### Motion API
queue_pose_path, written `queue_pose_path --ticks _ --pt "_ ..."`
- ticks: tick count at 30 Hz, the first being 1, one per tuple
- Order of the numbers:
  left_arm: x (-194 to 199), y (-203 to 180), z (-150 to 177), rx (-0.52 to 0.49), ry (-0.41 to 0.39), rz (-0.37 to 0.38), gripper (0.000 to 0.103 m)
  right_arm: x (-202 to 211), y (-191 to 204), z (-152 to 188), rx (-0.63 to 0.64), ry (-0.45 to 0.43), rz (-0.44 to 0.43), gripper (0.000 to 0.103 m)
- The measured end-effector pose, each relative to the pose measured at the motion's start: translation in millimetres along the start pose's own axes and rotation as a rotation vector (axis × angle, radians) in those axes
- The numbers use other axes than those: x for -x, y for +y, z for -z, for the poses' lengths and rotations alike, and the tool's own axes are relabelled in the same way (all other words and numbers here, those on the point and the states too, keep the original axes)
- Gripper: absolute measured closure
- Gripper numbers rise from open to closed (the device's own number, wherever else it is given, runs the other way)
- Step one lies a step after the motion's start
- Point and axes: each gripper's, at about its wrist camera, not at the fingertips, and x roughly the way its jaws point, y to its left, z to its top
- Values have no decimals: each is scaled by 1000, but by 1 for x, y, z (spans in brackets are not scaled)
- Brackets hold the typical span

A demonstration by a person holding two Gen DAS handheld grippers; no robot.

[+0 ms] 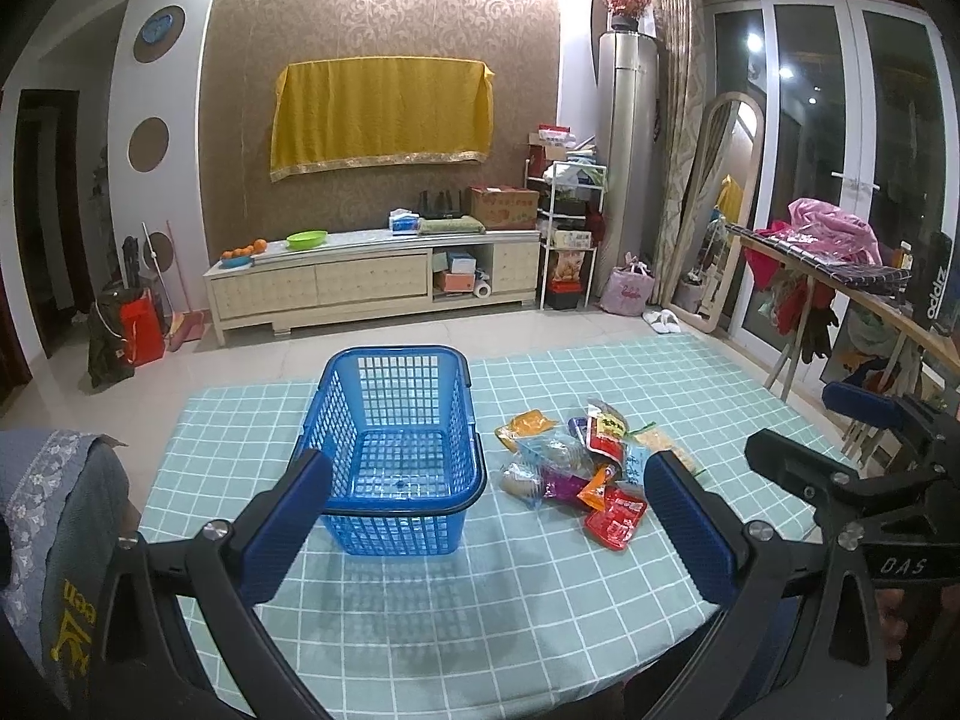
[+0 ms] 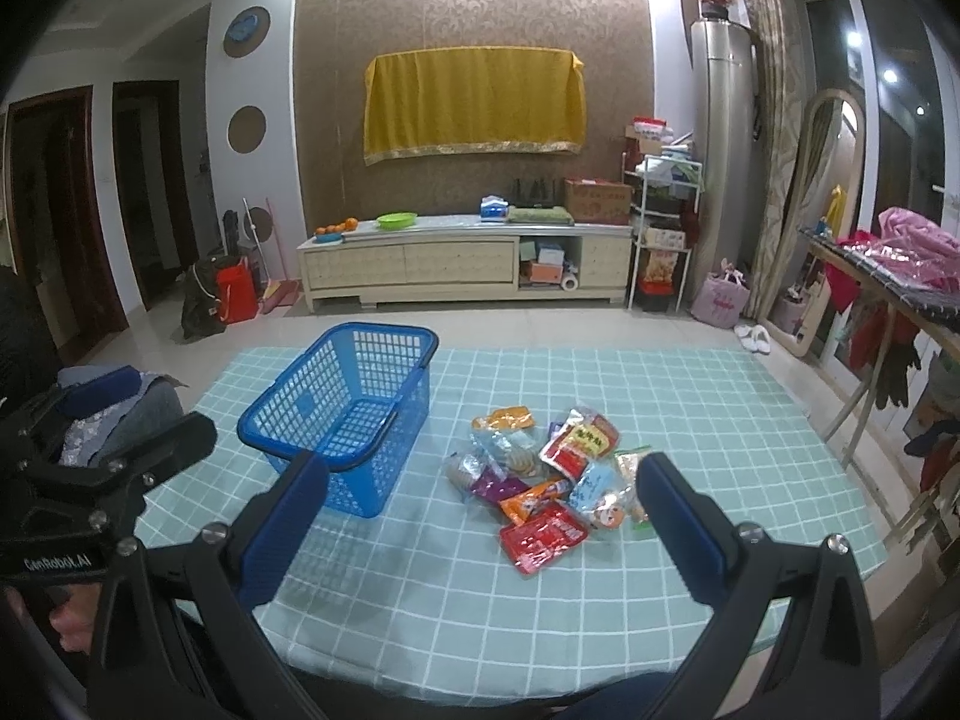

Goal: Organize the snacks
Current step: 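Move both tools toward the snack pile and lower over the packets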

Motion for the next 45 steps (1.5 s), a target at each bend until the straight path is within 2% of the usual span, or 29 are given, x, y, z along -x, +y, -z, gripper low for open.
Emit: queue_pose_path --ticks 11,14,17,29,38,45 --pt "-18 -27 -20 -37 56 29 0 -7 -37 -10 0 -13 -1 0" --pt "-31 -40 -28 -81 75 28 0 -12 -51 -12 5 -13 -41 0" --pt "-51 -50 -35 -96 106 41 0 -22 -64 -14 -6 9 -23 0" --pt "-126 -86 -50 -181 243 93 0 -86 -139 -20 -168 230 -46 0" --pt "-198 -108 -48 -277 362 106 0 -149 -162 -8 -197 394 3 0" --pt "-258 -119 -37 -381 488 116 0 -186 -180 2 -262 474 -2 0"
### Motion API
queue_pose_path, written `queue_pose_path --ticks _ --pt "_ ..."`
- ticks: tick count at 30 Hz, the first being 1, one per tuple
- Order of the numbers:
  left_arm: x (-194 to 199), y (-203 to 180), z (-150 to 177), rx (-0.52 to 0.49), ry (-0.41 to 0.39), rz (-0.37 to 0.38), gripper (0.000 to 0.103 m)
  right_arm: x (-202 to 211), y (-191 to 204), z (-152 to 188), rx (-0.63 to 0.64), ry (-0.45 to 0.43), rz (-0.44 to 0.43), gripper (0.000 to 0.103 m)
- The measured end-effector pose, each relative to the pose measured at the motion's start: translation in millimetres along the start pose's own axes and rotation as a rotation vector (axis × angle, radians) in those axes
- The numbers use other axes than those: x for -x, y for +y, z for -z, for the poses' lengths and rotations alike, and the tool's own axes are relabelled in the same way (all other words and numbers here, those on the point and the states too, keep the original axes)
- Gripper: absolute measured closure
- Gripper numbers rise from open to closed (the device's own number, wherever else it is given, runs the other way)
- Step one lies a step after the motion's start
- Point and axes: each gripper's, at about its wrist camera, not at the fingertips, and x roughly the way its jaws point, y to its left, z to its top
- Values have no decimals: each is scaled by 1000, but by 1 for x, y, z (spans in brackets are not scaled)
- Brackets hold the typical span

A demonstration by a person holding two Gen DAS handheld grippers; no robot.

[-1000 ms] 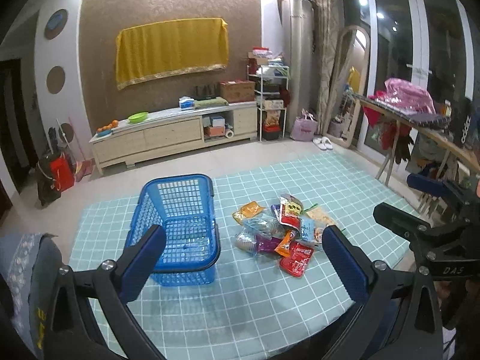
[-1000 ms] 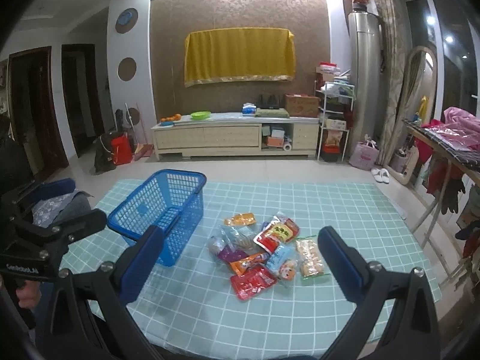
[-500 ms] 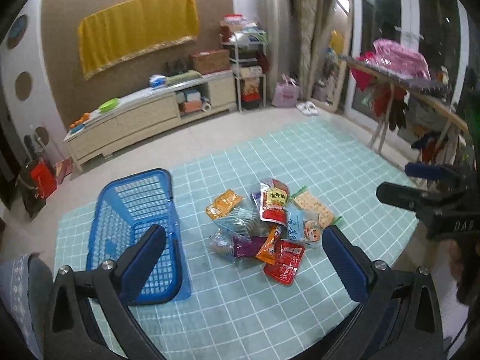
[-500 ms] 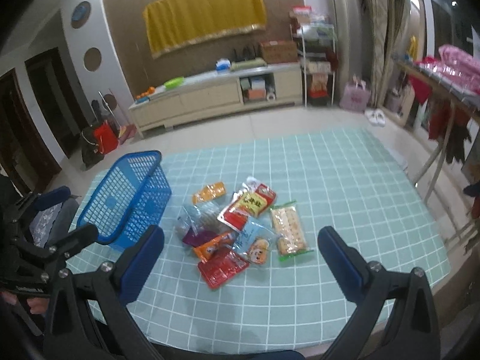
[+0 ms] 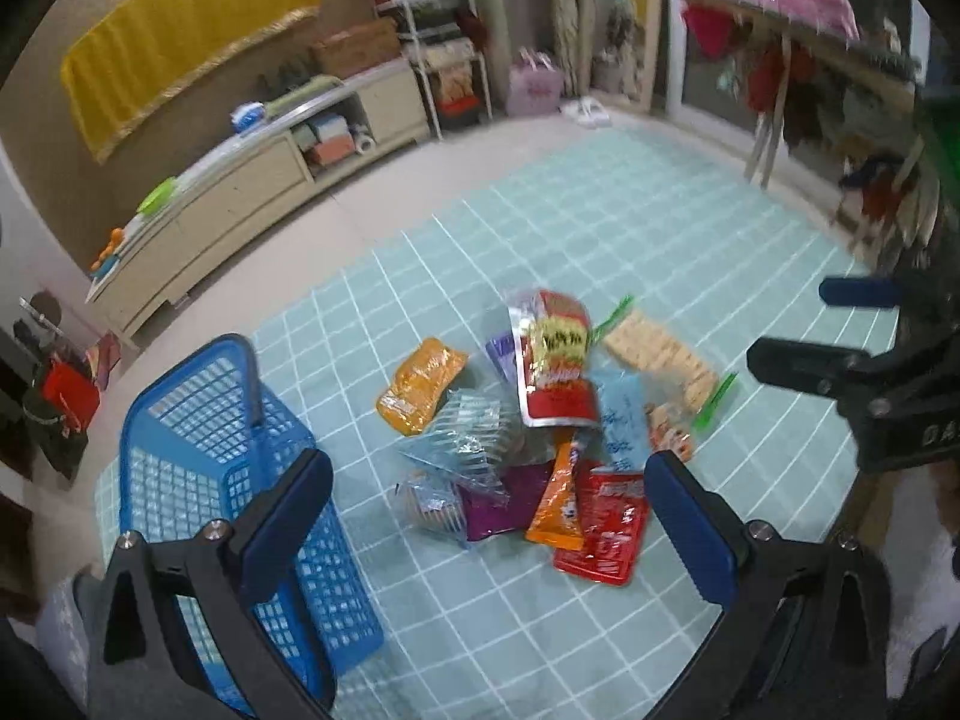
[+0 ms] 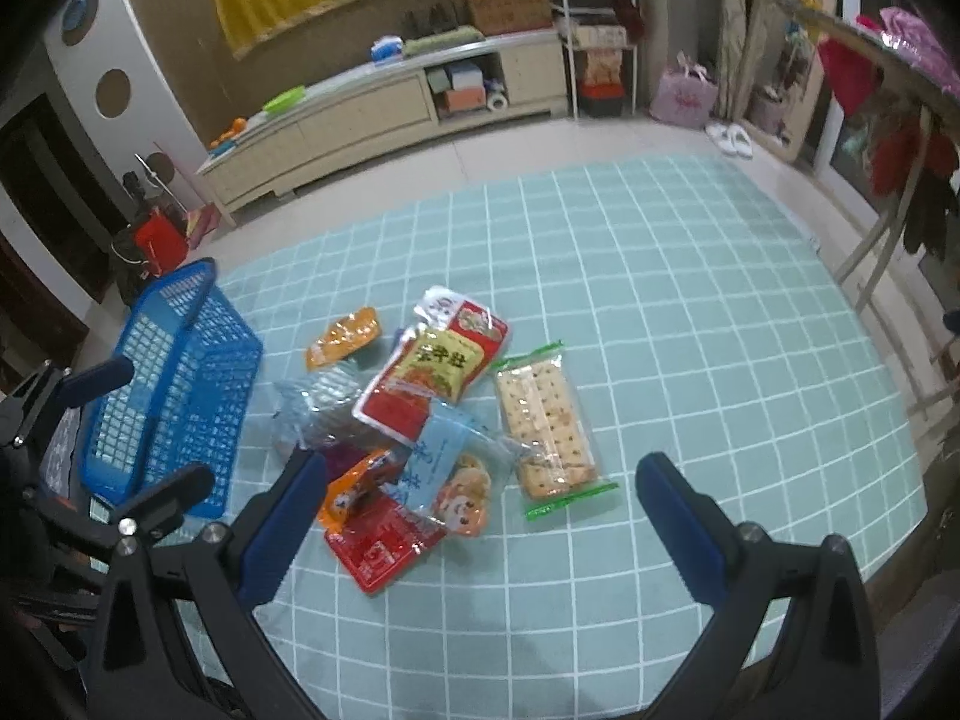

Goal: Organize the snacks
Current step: 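Move both tools toward the snack pile and lower over the packets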

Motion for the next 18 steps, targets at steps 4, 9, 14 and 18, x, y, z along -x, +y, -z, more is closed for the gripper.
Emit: queue_pose_path --ticks 4,9,14,18 --pt "-33 -3 -6 -77 67 -27 0 -24 -4 -1 0 36 5 0" --pt "-71 -3 -13 -156 145 -57 0 -55 -9 -2 7 87 -4 0" --pt "-99 2 -25 -170 214 -24 0 -74 -13 -6 -10 113 -10 0" --pt "-123 2 -28 -219 265 -43 0 -80 -15 -7 -11 119 -15 0"
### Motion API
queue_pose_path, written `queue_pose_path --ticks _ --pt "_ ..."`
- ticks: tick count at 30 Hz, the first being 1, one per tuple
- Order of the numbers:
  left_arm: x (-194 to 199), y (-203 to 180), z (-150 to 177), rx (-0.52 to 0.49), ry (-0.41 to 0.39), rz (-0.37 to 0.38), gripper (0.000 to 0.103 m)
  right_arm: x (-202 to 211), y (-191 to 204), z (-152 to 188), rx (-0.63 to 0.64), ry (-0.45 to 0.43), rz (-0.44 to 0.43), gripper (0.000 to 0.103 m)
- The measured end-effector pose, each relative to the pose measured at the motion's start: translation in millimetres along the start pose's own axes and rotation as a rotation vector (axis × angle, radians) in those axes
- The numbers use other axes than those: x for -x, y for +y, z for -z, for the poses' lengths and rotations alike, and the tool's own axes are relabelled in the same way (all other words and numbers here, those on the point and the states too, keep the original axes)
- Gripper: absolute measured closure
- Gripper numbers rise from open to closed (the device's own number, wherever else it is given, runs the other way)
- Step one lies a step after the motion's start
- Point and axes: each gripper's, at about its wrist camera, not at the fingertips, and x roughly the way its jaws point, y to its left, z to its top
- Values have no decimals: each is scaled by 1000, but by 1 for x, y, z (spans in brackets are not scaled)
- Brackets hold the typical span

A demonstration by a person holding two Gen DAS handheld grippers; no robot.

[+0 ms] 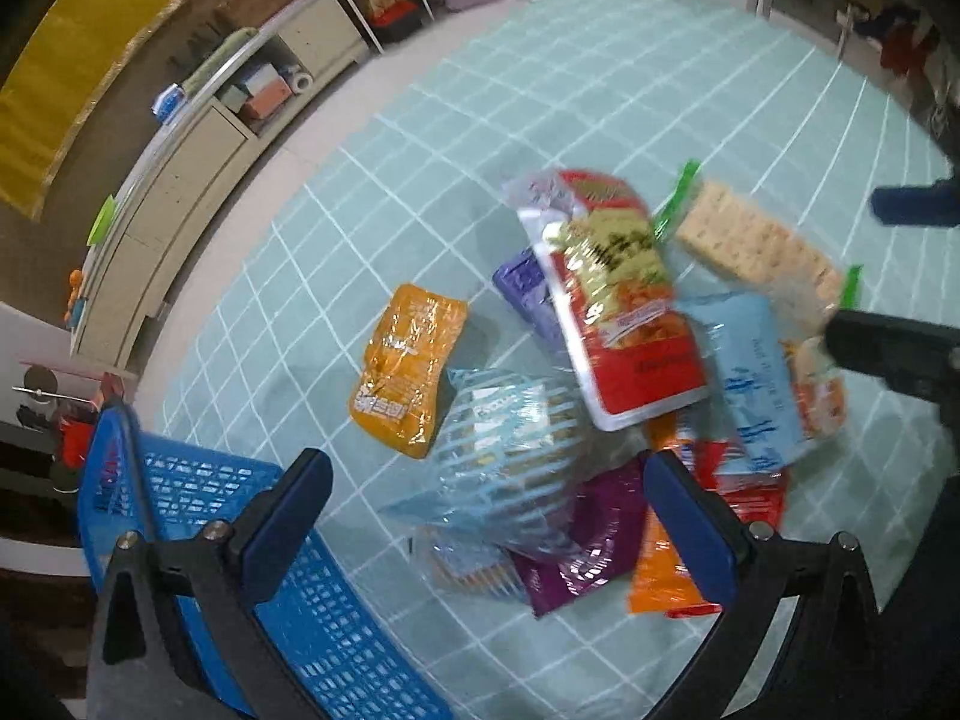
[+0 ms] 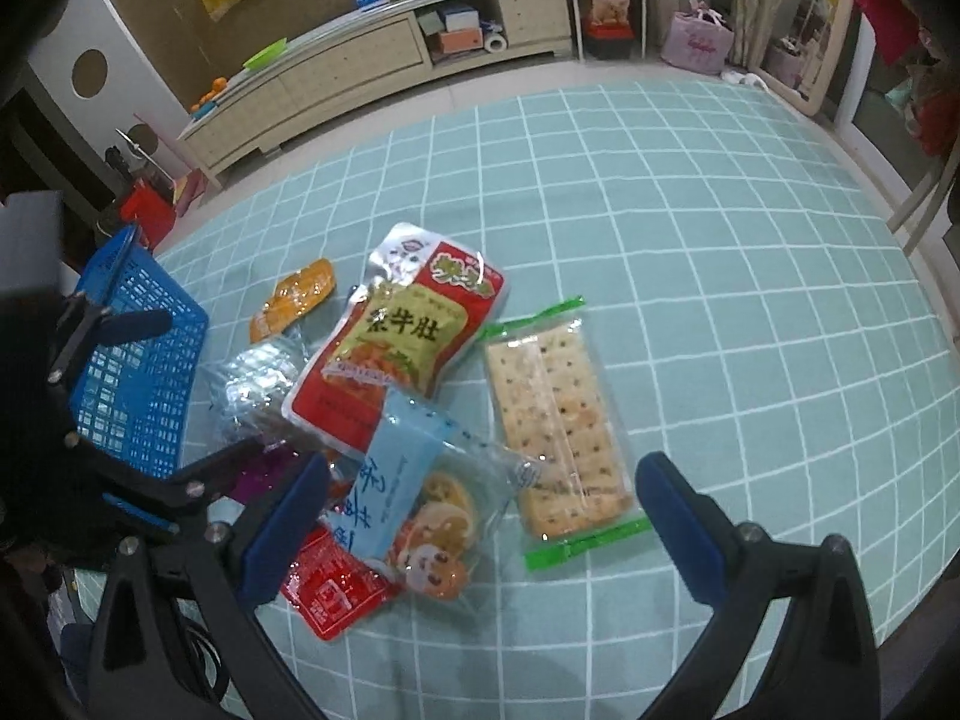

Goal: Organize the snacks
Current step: 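Move both tools toward the snack pile and lower over the packets, then grasp the clear striped bag with the left tool while the right tool grasps the clear printed bag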

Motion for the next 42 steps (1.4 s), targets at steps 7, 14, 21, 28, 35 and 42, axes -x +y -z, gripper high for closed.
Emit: queue_pose_path --ticks 7,14,21,28,35,42 --pt "-21 10 -11 1 29 36 0 -6 -6 5 -4 17 -12 0" --pt "-44 6 -16 -39 84 52 15 -8 -12 7 -11 32 -7 0" --pt "-46 18 -9 32 77 124 47 -9 -11 7 -32 61 -25 0" --pt "-13 23 12 114 -7 103 47 -13 -7 0 -134 121 -82 0" --pt "16 31 37 183 -95 73 47 -27 3 3 -193 201 -75 0" --pt "25 35 53 243 -107 79 47 -46 15 -3 -235 251 -26 6"
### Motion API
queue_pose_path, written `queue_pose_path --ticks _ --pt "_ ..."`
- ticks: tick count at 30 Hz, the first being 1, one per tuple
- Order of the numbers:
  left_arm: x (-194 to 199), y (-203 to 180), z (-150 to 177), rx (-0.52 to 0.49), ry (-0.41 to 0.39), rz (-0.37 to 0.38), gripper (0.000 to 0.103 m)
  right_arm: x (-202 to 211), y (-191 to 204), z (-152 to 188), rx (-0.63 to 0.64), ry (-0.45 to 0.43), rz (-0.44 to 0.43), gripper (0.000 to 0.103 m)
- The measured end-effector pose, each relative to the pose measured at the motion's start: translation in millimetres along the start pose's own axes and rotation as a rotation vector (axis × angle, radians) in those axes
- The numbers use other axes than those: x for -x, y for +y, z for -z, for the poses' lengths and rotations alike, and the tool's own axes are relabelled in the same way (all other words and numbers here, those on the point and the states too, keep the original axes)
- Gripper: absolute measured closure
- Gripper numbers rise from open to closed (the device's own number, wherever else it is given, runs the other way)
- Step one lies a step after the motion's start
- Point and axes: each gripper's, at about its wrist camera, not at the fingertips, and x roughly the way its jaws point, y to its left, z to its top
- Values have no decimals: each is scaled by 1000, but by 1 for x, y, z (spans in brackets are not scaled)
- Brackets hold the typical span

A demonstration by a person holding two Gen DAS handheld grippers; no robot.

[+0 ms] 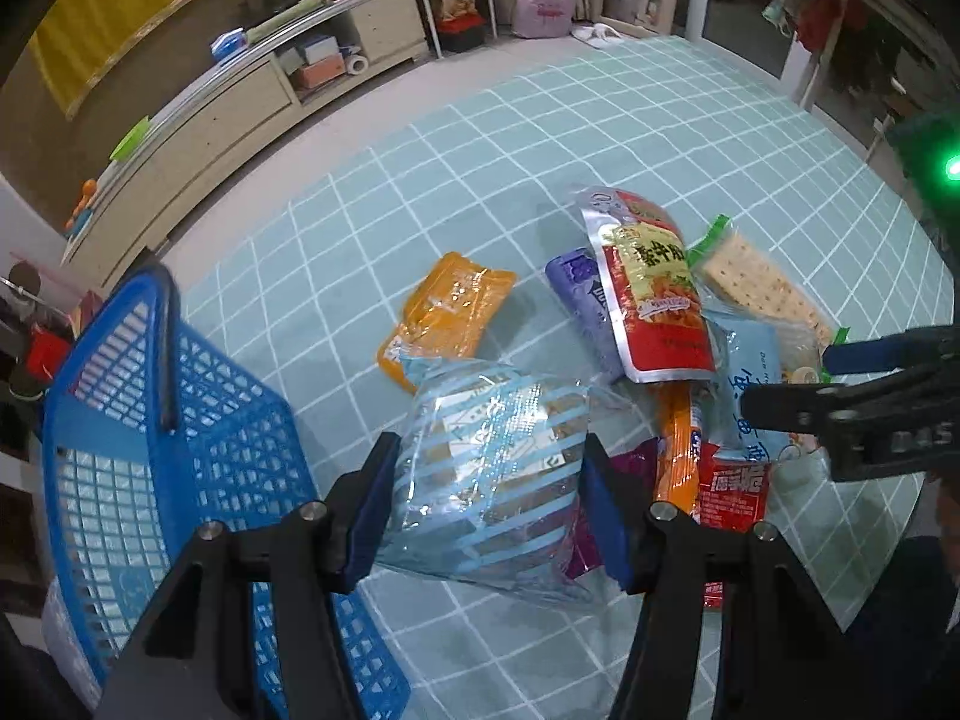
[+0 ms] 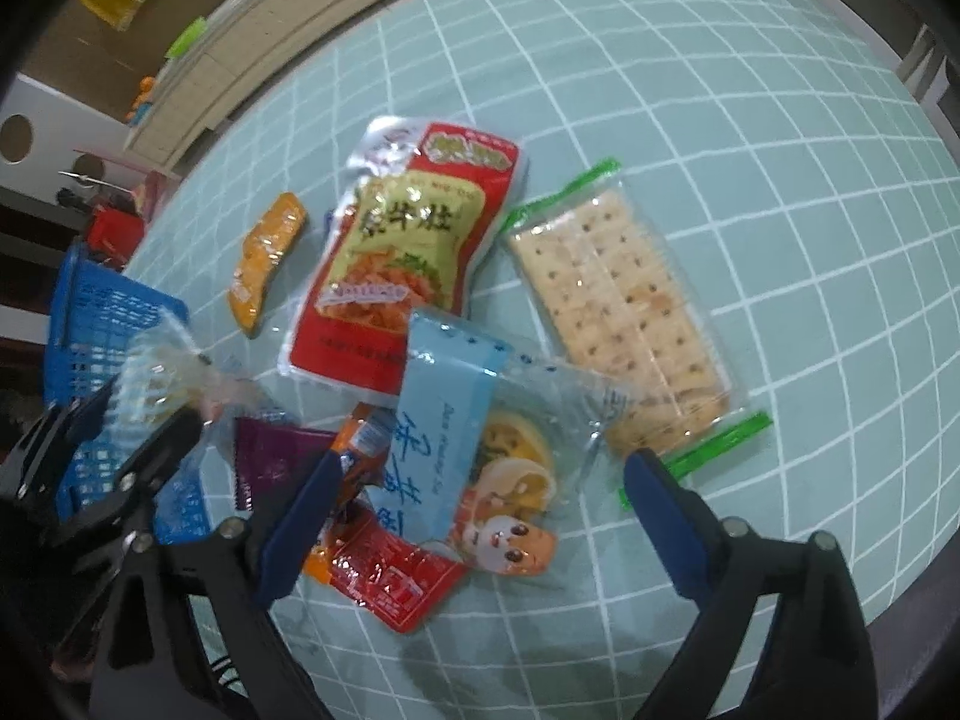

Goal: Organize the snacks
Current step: 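Grasp the clear striped bag with the left tool while the right tool grasps the clear printed bag, then carry both clear bags over the blue basket with both tools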

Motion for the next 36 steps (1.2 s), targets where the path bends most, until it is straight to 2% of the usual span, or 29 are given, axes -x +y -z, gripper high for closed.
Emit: queue_pose_path --ticks 4,6,13,16,18,24,30,36 --pt "3 3 4 15 -20 43 47 -10 0 -1 -28 9 26 6" --pt "2 5 1 20 -29 59 47 -12 4 -3 -5 -5 66 18" --pt "0 1 2 23 -26 57 47 -22 3 -8 -18 32 88 22" --pt "1 1 6 30 -20 60 47 -24 8 -9 0 21 96 31" --pt "5 0 8 32 -25 62 47 -18 12 -2 18 8 100 32" --pt "31 1 13 82 -59 81 47 19 11 16 48 -32 58 32" --pt "70 0 32 113 -104 74 47 65 14 50 101 -90 3 32" --pt "113 4 56 150 -156 85 47 86 36 74 123 -122 -66 32"
